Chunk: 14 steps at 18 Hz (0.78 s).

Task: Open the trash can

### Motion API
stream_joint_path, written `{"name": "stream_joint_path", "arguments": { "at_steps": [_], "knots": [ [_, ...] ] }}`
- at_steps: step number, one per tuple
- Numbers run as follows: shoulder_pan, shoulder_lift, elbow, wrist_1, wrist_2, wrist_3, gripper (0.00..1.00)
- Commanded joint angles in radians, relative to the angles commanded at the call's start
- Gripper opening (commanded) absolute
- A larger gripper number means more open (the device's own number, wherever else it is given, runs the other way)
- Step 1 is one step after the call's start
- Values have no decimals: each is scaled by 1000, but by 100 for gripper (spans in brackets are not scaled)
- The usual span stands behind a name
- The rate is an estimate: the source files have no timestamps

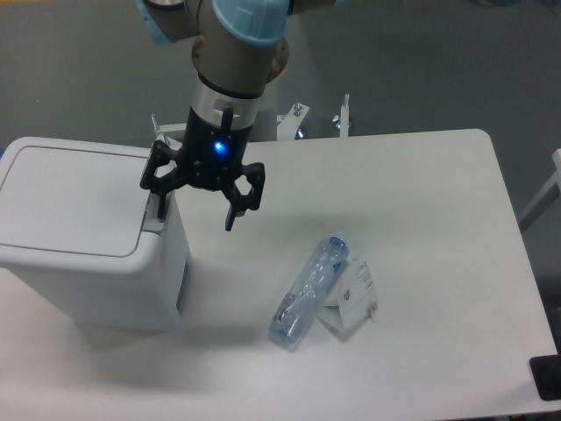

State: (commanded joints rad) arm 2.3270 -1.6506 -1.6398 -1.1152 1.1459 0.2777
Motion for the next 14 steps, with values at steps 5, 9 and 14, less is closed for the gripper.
{"name": "stream_joint_path", "arguments": {
  "at_steps": [5,9,14],
  "knots": [
    [0,-2,2,0,0,0,100],
    [2,5,17,0,2,0,100],
    [38,-18,84,8,14,20,100]
  ]
}}
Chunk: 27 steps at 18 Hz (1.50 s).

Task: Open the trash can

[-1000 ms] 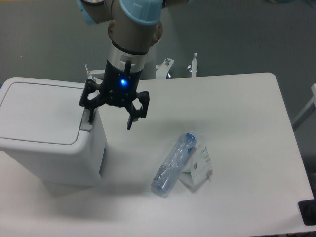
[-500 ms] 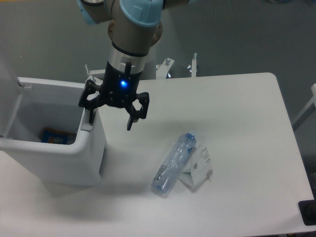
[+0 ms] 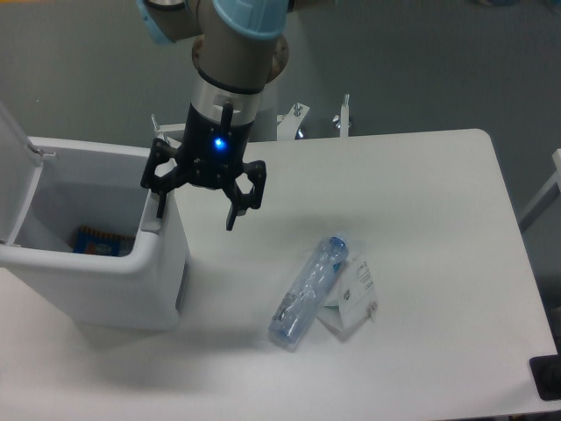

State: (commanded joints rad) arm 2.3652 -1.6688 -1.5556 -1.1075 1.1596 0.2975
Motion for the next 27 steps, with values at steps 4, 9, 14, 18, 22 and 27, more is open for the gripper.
{"name": "stream_joint_path", "arguments": {
  "at_steps": [4,9,14,18,22,27],
  "knots": [
    [141,-48,31,8,55,64,100],
    [302,-97,31,6,61,276,100],
    [387,-157,29,6,138,477,100],
    [391,-189,35,-9,201,554,100],
    [379,-226,60,-6,235,600,100],
    [358,-239,45,-63,374,843,100]
  ]
}}
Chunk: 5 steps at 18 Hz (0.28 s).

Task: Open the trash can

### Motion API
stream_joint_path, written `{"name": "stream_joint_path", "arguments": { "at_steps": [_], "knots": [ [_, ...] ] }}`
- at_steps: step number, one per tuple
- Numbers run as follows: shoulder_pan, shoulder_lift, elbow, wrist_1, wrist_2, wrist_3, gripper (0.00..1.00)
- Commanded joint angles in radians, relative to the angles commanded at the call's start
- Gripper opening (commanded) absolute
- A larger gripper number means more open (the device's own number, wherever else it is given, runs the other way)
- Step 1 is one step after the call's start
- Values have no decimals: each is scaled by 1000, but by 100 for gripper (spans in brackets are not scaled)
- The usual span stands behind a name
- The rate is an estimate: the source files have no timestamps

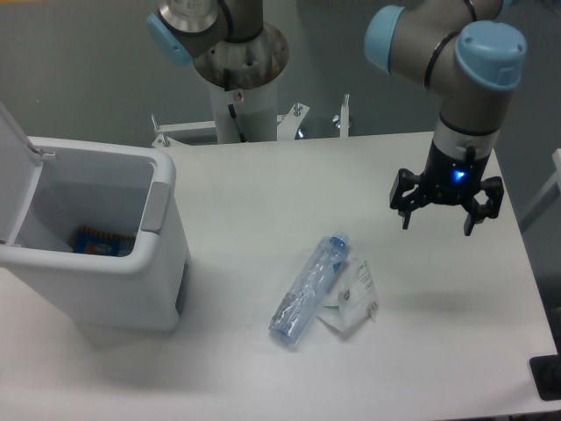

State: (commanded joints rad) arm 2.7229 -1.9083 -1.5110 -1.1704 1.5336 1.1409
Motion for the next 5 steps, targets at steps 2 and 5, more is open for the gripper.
{"name": "stream_joint_path", "arguments": {
  "at_steps": [2,5],
  "knots": [
    [-2,-2,0,0,10,17,100],
    [-9,-6,-9,8,11,17,100]
  ]
}}
